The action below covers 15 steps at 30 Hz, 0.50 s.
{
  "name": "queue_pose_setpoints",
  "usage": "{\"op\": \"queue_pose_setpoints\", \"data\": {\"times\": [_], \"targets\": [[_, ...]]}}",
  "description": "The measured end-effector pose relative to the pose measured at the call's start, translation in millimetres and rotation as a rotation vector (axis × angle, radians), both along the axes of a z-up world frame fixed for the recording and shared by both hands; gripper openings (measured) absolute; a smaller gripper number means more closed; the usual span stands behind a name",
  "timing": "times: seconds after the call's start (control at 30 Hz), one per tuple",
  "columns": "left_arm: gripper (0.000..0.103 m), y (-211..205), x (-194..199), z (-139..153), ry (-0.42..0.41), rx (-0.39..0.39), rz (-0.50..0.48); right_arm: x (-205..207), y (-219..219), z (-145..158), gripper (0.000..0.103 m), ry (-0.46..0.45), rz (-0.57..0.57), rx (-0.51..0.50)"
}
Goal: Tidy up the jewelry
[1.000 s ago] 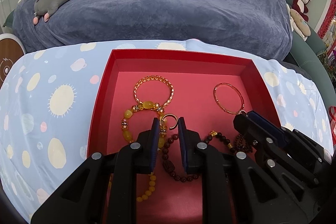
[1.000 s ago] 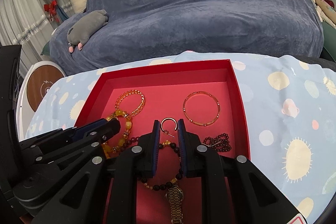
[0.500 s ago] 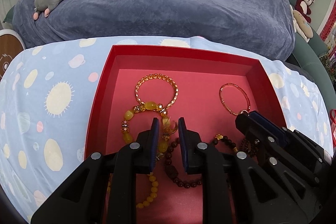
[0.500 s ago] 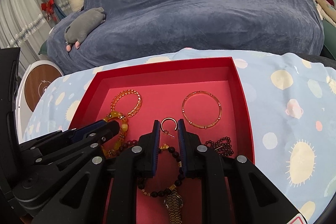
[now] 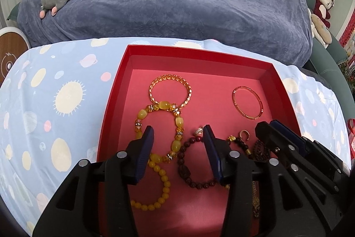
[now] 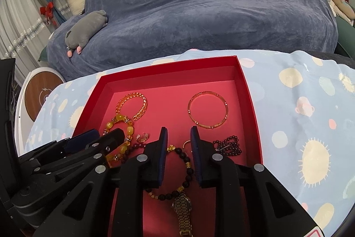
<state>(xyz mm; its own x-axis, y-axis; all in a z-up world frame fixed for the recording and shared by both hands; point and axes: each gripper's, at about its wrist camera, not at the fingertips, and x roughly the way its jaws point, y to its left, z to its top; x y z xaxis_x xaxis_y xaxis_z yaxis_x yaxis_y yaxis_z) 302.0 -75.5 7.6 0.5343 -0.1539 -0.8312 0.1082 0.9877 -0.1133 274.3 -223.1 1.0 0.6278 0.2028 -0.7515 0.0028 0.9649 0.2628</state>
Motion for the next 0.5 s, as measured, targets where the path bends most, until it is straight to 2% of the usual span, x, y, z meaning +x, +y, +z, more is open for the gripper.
{"op": "queue_pose_setpoints", "data": {"times": [0.17,0.5], "targets": [[0.044,2,-15,7,-0.008,0.005,-0.006,-15,-1,10,0.031,-0.012,-0.008,0.009],[0.044,7,-54,22,-0.017,0.012,-0.019,-55,7,31,0.031,-0.035,-0.013,-0.034]]}}
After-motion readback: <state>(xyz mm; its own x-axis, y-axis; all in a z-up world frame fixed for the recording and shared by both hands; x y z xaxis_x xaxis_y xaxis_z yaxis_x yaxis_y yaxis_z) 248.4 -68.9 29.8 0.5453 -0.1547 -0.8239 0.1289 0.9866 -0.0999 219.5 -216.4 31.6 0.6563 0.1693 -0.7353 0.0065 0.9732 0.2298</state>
